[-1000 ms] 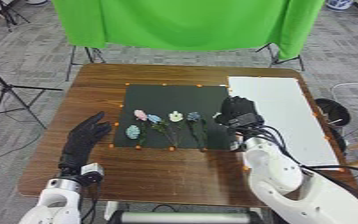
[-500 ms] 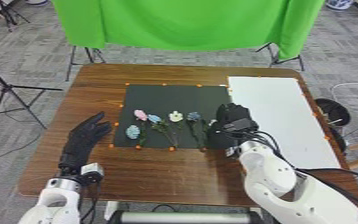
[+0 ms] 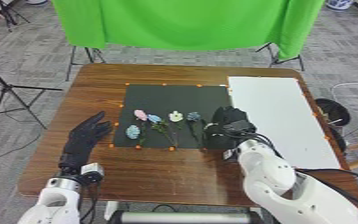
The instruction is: Arrange flowers
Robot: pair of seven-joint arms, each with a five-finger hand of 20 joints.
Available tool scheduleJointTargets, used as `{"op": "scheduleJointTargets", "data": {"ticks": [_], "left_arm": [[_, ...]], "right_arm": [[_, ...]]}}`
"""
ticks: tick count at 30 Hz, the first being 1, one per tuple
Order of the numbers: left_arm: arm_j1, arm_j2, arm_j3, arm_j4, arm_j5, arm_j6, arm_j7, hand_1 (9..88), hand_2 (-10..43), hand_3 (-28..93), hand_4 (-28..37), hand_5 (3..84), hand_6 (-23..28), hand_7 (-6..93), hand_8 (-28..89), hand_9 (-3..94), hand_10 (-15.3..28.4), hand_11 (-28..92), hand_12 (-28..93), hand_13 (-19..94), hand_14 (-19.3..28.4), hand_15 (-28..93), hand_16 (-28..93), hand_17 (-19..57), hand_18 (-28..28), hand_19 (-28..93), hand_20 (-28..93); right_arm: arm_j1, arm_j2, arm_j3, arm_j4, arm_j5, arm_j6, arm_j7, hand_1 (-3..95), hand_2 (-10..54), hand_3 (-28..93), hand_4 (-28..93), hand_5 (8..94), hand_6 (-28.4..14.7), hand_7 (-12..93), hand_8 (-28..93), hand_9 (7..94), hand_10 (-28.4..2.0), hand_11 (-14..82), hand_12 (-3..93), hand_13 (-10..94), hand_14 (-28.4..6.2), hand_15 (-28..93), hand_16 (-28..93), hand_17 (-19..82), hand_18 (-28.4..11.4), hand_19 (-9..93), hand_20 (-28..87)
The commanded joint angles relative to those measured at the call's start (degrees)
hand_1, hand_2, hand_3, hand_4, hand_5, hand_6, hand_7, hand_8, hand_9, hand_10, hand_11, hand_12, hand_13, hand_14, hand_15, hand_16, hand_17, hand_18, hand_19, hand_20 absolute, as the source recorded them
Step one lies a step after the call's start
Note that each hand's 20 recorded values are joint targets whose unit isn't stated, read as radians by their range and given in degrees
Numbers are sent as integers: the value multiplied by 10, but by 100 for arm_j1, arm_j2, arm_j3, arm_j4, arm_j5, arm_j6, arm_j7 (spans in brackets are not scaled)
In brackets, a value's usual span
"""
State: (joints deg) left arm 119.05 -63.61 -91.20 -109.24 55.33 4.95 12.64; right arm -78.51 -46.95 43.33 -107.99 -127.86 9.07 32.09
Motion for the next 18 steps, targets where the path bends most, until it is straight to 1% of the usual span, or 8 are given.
{"op": "scheduleJointTargets", "data": {"ticks": [1,7,11,14,15,16,17,18], "left_arm": [[85,-12,87,94,14,-109,-145,253,-89,720,-221,415,5,117,-72,442,126,161,102,378,164,149,1,72,122,48,171],[52,-27,102,114,18,-137,-133,253,-89,719,-223,413,6,116,-72,442,125,161,103,377,164,148,2,70,123,50,171],[58,-25,98,108,11,-109,-119,252,-90,720,-222,413,6,115,-71,441,125,161,103,376,165,148,3,69,124,51,171],[53,-34,96,101,21,-108,-95,251,-91,721,-221,412,6,114,-71,441,125,161,103,376,164,146,3,69,125,52,170],[51,-32,98,97,18,-98,-61,251,-91,721,-222,412,6,114,-71,441,125,162,104,376,164,146,3,69,125,52,170],[55,-40,90,95,64,-90,-23,252,-90,720,-222,412,6,114,-71,441,125,161,104,376,164,146,3,69,125,52,170],[56,-50,89,95,205,-67,23,252,-90,719,-223,412,6,114,-71,441,125,162,104,376,165,146,3,69,125,52,170],[50,-49,98,95,257,-52,71,250,-89,718,-225,412,6,114,-71,441,125,162,104,376,165,146,4,69,125,52,170]], "right_arm": [[82,-36,167,-88,286,-41,-54,310,-95,681,-163,685,-22,152,-100,721,-147,134,159,910,-12,635,291,654,-146,932,582],[76,-13,335,-145,419,-79,-55,270,-95,666,-149,680,-35,138,-95,708,-155,119,152,910,-12,631,291,652,-148,932,581],[41,-16,587,-220,492,-84,-74,255,-95,665,-146,676,-41,131,-92,702,-157,115,150,909,-13,628,291,650,-149,932,580],[-94,14,1130,-463,848,244,-201,252,-95,660,-145,673,-41,129,-89,698,-158,114,149,907,-16,626,291,647,-150,932,578],[-242,37,1520,-581,1241,313,-565,249,-95,658,-144,672,-41,129,-88,696,-158,113,150,905,-19,622,290,643,-150,932,574],[-383,83,1930,-702,1763,338,-978,248,-95,655,-142,670,-41,129,-87,693,-159,113,151,899,-22,615,288,634,-151,932,562],[-549,140,2344,-858,2273,383,-1263,249,-95,658,-137,665,-39,129,-85,682,-158,110,156,875,-35,596,279,604,-152,928,501],[-762,170,2806,-1003,2763,382,-1576,247,-89,665,-138,657,-34,133,-87,672,-157,110,158,858,-45,551,272,588,-140,906,425]]}}
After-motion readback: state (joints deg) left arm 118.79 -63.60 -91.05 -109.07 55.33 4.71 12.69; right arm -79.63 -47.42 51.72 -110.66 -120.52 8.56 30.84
